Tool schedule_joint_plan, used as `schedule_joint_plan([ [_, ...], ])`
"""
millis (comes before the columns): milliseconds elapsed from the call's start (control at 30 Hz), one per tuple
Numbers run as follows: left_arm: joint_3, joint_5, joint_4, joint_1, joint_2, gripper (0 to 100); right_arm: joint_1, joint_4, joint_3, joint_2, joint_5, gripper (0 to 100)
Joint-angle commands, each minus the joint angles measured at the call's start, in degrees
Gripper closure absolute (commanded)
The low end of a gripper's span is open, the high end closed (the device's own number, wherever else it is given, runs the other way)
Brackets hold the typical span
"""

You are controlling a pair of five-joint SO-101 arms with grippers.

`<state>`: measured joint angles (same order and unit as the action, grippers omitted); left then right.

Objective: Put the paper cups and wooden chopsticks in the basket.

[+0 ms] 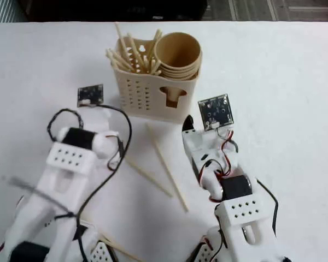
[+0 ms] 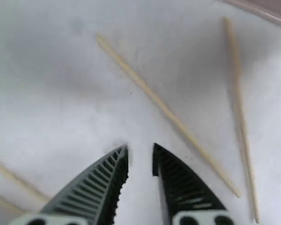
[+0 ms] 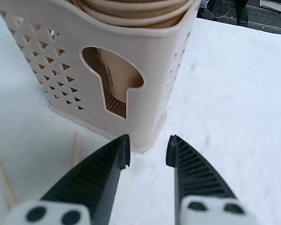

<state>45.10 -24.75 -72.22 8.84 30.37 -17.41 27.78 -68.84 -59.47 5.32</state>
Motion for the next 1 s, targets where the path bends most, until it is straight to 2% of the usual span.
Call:
schedule_joint_plan([
  [0, -0.4, -2.3, 4.2, 0.9, -6.7, 79, 0.9, -1.1, 0.4, -0.7, -0.5, 85.8],
  [267, -0.4, -6.2, 13.2, 0.8, -19.4, 79, 0.8, -1.1, 0.3, -0.7, -0.5, 85.8],
  [533, -0.4, -9.9, 17.1, 0.8, -27.2, 80, 0.5, -1.1, -0.2, -0.7, -0.3, 85.8],
  [600, -0.4, -9.9, 17.5, 0.8, -28.2, 84, 0.5, -1.1, -0.2, -0.7, -0.3, 85.8],
  [733, -0.4, -9.9, 18.1, 0.6, -28.8, 98, 0.5, -1.1, -0.2, -0.7, -0.3, 85.8],
  [967, -0.4, -9.9, 17.8, 0.4, -28.9, 98, 0.5, -1.1, -0.2, -0.7, -0.2, 85.8],
])
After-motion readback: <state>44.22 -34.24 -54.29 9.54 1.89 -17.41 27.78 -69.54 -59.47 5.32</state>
